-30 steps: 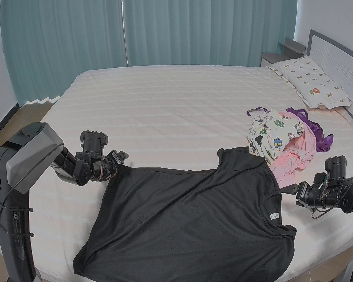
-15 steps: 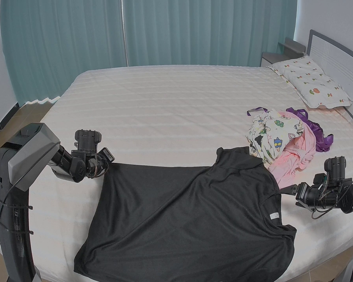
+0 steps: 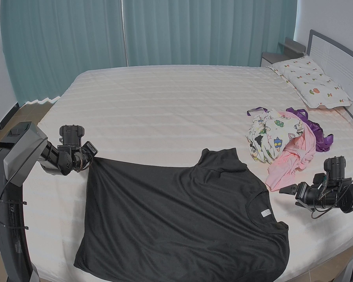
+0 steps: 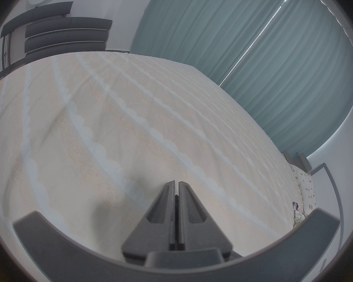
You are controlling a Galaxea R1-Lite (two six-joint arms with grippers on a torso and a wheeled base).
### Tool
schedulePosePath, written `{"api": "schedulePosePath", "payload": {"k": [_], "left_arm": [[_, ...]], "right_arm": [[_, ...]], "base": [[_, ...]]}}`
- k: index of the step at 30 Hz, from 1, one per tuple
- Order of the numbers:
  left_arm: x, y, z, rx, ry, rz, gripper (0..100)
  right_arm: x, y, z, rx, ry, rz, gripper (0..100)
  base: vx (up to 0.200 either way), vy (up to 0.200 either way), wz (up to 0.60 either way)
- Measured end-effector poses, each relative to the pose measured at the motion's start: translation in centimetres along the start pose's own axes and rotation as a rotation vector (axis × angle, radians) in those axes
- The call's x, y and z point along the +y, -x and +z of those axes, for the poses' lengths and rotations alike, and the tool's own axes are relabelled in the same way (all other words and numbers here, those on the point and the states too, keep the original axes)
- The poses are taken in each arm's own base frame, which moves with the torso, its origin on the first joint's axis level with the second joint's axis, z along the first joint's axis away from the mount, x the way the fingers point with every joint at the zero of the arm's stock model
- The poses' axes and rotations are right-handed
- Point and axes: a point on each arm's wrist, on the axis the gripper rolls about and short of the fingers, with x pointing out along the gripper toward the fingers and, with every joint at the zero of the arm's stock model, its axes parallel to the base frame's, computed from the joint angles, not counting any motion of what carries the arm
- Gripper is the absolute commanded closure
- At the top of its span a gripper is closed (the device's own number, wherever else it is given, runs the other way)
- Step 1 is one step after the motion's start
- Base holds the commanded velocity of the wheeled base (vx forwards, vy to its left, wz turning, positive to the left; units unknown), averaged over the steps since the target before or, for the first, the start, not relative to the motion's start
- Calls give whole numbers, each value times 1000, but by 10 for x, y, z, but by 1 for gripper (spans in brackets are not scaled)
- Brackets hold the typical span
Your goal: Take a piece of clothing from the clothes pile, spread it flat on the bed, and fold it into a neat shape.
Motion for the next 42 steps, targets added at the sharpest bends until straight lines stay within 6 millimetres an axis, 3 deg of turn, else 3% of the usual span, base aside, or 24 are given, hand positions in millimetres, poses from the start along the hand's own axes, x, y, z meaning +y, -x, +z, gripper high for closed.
{"api": "schedulePosePath", "payload": {"k": [5, 14, 24, 32, 37, 38, 42], "left_arm": [[2, -1, -1, 5, 2, 3, 100], [1, 0, -7, 21, -1, 5, 100], [-1, 3, -14, 38, -9, 11, 100], [-5, 7, -21, 52, -19, 10, 100], [-9, 11, -24, 58, -23, 3, 100], [-10, 12, -24, 58, -23, 0, 100], [-12, 15, -23, 61, -25, 0, 100]], "right_arm": [[12, -5, 10, -55, 20, 50, 0], [59, -37, 43, -154, 88, 124, 0], [121, -117, 64, -174, 166, 184, 0], [139, -173, 59, -168, 211, 147, 0], [141, -196, 57, -169, 218, 126, 0], [140, -200, 57, -169, 218, 124, 100], [138, -212, 53, -163, 220, 117, 100]], "base": [[0, 0, 0], [0, 0, 0], [0, 0, 0], [0, 0, 0], [0, 0, 0], [0, 0, 0], [0, 0, 0]]}}
